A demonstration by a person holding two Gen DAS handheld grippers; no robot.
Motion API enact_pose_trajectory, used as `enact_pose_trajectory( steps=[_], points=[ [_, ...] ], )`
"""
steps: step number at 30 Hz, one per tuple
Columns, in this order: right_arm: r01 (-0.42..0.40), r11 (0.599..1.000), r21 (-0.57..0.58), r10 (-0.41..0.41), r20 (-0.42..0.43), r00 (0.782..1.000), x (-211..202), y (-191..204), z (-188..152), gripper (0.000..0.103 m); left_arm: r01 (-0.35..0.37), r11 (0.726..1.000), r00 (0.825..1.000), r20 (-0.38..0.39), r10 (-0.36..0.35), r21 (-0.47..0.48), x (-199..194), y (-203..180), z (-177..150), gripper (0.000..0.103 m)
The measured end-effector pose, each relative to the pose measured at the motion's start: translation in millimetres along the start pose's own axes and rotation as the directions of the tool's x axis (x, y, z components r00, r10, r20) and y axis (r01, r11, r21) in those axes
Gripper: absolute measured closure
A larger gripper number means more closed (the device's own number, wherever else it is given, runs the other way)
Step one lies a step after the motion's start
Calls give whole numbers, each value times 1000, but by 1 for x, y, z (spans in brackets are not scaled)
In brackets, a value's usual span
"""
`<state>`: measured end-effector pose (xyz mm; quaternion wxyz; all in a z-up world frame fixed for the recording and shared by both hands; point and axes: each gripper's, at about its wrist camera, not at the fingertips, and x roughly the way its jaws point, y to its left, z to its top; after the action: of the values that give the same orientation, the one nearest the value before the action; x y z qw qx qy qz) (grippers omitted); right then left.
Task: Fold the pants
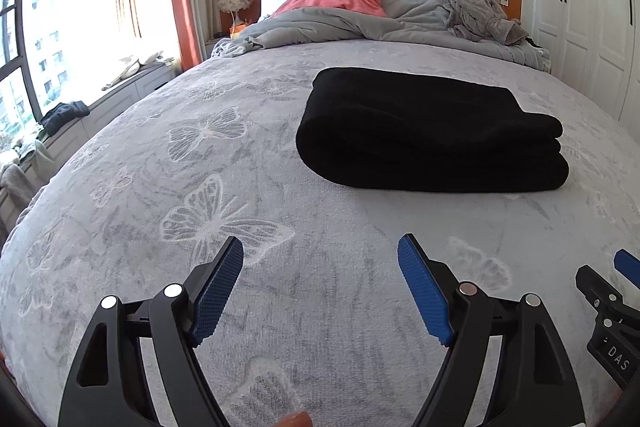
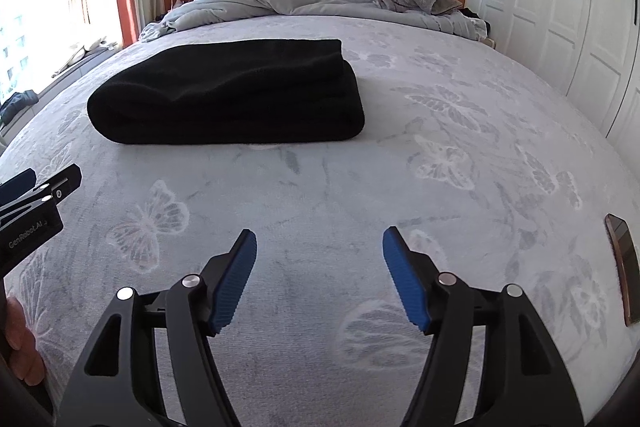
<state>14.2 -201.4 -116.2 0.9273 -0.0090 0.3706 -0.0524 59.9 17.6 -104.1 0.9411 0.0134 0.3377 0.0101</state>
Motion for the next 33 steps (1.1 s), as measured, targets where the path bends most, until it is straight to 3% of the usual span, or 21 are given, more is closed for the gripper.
enact_pose_trajectory(
  steps=[33],
  points=[
    [3, 1000, -12, -3, 7, 1000, 0, 2, 0, 36, -2, 997, 1000, 29, 0, 78, -6, -16, -2, 27]
  ],
)
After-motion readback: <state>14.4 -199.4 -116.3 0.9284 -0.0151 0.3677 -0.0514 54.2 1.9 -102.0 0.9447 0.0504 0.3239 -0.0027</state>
